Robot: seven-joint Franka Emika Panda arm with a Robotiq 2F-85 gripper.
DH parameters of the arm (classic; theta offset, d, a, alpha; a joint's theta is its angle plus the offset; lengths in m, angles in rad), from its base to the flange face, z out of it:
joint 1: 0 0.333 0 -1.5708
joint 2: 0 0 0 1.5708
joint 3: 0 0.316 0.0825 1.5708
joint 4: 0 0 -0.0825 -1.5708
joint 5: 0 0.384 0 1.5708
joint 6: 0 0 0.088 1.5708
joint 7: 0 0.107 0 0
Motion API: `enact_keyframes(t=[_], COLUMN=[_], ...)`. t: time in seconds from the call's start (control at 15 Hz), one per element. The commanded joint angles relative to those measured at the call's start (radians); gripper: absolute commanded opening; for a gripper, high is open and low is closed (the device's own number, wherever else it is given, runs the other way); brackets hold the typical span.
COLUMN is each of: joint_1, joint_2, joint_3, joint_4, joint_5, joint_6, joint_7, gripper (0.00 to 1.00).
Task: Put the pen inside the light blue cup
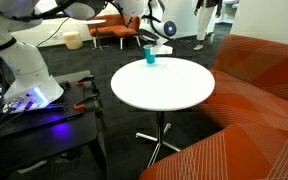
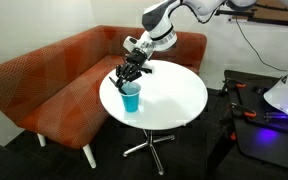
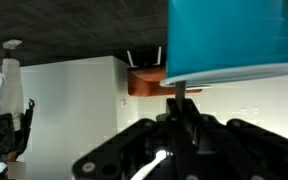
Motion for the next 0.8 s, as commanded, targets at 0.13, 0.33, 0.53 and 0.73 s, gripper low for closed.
enact_keyframes(t=[0.13, 0.33, 0.53, 0.73], joint_1=[-0.027, -0.038, -0.06, -0.094], joint_2=[-0.002, -0.01, -0.021, -0.031], joint_3=[0.023, 0.031, 0.05, 0.086], joint_4=[-0.045, -0.071, -0.106, -0.153], joint_5=[0.003, 0.001, -0.002, -0.008], joint_6=[0.075, 0.087, 0.097, 0.125], joint_7=[0.035, 0.04, 0.043, 0.048], gripper=[0.03, 0.37, 0.58, 0.81])
